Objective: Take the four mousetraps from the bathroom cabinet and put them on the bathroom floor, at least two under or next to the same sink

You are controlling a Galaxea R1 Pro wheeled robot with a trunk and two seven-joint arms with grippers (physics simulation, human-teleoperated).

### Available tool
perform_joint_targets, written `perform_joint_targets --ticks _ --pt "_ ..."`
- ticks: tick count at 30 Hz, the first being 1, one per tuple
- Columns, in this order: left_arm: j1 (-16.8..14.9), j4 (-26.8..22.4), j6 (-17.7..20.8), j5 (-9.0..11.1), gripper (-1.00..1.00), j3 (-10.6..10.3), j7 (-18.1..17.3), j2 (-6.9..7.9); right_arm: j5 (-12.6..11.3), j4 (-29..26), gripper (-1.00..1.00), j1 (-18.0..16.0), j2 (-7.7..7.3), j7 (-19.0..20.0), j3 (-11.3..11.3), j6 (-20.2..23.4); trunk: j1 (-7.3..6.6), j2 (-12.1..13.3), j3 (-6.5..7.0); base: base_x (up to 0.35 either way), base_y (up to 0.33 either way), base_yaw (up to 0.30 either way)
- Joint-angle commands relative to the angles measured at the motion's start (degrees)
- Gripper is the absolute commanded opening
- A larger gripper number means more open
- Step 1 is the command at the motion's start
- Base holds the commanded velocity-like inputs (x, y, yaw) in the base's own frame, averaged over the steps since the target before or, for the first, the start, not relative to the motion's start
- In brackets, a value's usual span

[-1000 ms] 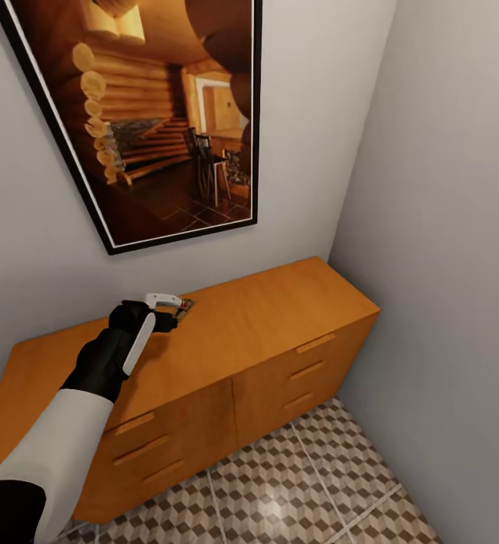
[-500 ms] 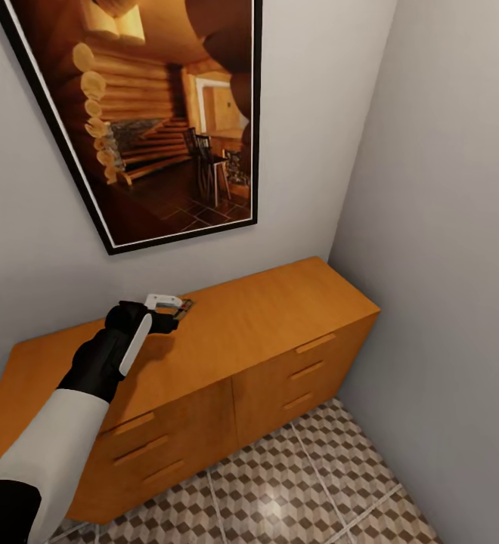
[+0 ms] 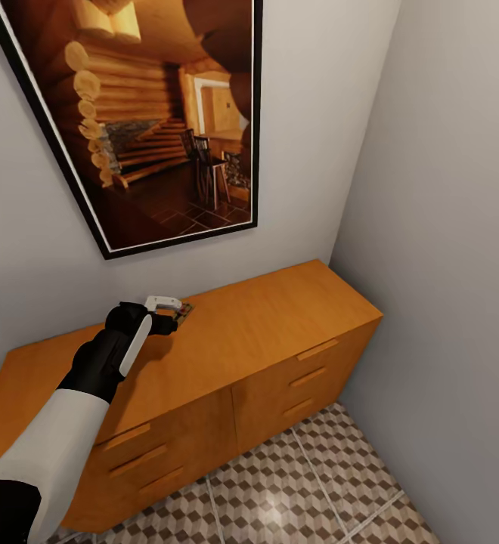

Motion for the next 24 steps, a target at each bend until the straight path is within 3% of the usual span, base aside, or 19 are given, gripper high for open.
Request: perform_joint_targets --ticks 1,8,24 --pt "-0.05 0.07 0.19 0.60 1.00 -0.19 0.57 0.07 -0.23 0.06 -1.00 -0.04 0.03 -0.30 0.50 -0.15 0.03 -0.11 -0.10 0.005 0.000 0.000" --pt "-0.05 1.40 0.15 0.60 1.00 -0.19 0.49 0.18 -0.23 0.03 -1.00 -0.04 0.00 -0.30 0.50 -0.15 0.03 -0.11 -0.10 0.029 0.000 0.000" --pt "-0.05 3.09 0.09 0.60 1.00 -0.19 0.48 0.36 -0.23 0.09 -1.00 -0.04 0.04 -0.30 0.50 -0.15 0.03 -0.11 -0.10 0.166 0.000 0.000"
